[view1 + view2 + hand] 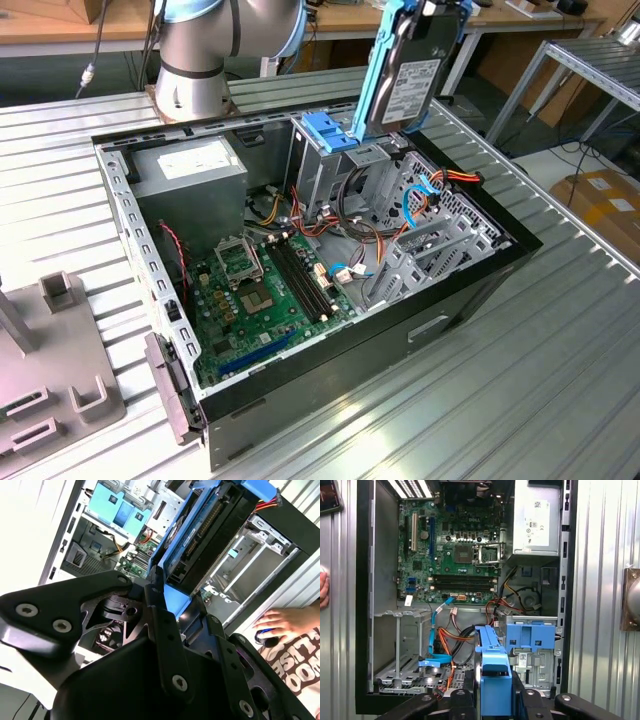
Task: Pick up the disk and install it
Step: 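Pick up the disk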
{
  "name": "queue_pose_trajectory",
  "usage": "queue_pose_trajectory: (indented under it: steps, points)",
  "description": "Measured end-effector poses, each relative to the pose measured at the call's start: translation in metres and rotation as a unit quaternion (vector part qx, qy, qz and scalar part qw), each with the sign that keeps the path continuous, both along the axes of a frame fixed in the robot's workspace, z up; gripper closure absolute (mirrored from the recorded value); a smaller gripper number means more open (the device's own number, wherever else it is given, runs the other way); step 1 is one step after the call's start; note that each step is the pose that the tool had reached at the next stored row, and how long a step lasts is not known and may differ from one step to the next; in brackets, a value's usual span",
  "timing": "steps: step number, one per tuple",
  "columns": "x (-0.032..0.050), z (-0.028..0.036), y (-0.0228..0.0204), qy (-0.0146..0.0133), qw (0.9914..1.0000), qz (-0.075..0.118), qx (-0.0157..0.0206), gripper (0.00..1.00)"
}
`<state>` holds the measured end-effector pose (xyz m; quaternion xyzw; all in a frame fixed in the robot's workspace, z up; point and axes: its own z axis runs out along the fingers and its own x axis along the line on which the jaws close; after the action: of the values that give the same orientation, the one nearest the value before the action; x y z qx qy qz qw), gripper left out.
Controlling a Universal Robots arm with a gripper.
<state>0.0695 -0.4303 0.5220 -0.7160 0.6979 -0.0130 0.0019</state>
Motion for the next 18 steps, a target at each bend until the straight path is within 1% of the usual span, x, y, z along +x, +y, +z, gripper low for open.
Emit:
queue_pose_trajectory:
  steps: [4, 7, 10, 11, 13, 16, 18]
  points:
    - [0.0, 0.0001, -0.0019, 0.0, 1.0, 0.0, -0.0001, 0.63]
    - [0.0, 0.0, -0.0055, 0.0, 1.0, 0.0, 0.0, 0.63]
    - [0.0, 0.0001, -0.0113, 0.0, 1.0, 0.0, -0.0001, 0.63]
    - [0.0, 0.0001, -0.0141, 0.0, 1.0, 0.0, -0.0001, 0.63]
    - [0.0, 0.0001, -0.0161, 0.0, 1.0, 0.0, -0.0001, 0.63]
    - [0.0, 0.0, -0.0217, 0.0, 1.0, 0.0, 0.0, 0.63]
    - [0.0, 0.0, -0.0238, 0.0, 1.0, 0.0, 0.0, 0.63]
